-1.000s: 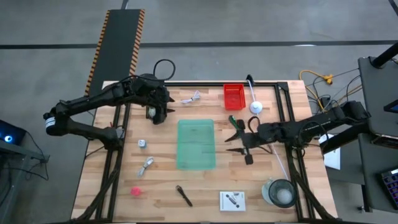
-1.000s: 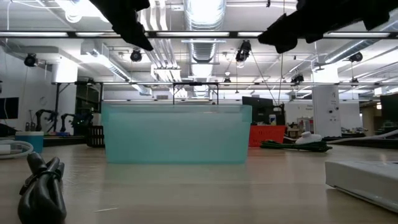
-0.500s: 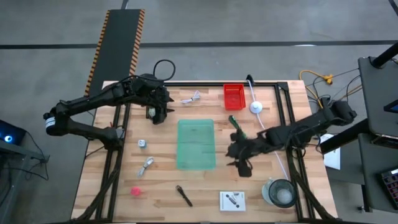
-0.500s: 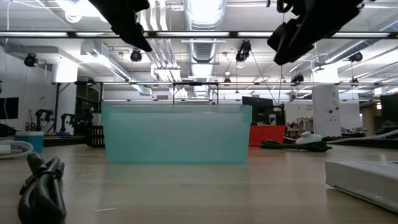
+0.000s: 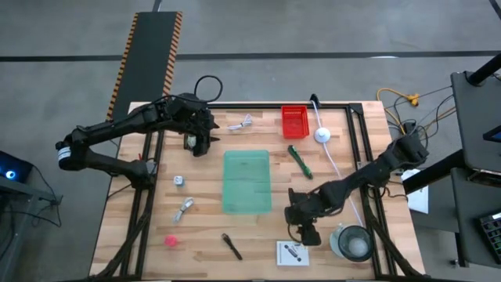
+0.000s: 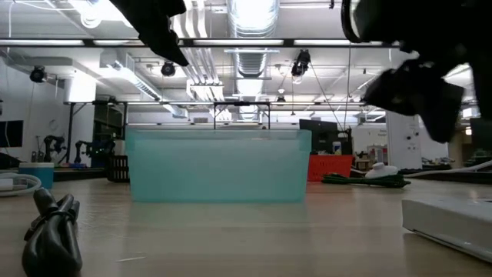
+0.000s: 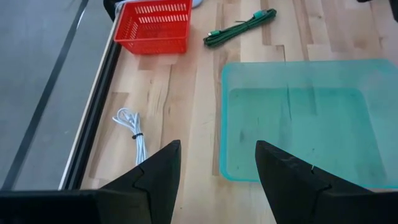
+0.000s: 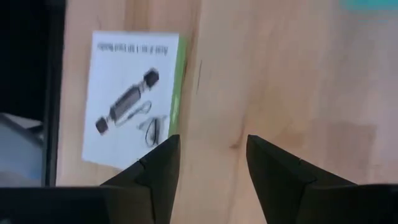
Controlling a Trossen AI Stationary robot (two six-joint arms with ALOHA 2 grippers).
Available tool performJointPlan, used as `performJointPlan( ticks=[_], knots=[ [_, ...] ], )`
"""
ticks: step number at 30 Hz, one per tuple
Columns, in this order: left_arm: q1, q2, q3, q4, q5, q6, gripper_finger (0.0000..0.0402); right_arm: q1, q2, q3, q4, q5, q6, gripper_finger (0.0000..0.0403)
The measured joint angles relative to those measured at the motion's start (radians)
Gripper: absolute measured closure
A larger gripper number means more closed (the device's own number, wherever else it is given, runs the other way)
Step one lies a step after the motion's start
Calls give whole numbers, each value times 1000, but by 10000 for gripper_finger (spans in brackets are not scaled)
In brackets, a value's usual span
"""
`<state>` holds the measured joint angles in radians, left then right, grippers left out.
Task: Pick and place items into bin
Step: Put the white card reader box into the black bin
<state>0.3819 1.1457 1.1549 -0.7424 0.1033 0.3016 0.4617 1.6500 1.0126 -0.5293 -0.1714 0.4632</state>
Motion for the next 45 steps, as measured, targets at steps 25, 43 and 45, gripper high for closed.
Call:
performJointPlan(
  ticks=[25, 43, 45],
  knots=[
    [0, 30, 0, -1, -4, -5, 212, 97, 99, -3, 160, -12, 176, 248],
    [0, 95, 0, 0, -6, -6, 212, 97, 203, 1, 178, -15, 175, 257],
    [0, 96, 0, 0, -6, -6, 212, 97, 203, 1, 178, -15, 173, 260]
  ],
)
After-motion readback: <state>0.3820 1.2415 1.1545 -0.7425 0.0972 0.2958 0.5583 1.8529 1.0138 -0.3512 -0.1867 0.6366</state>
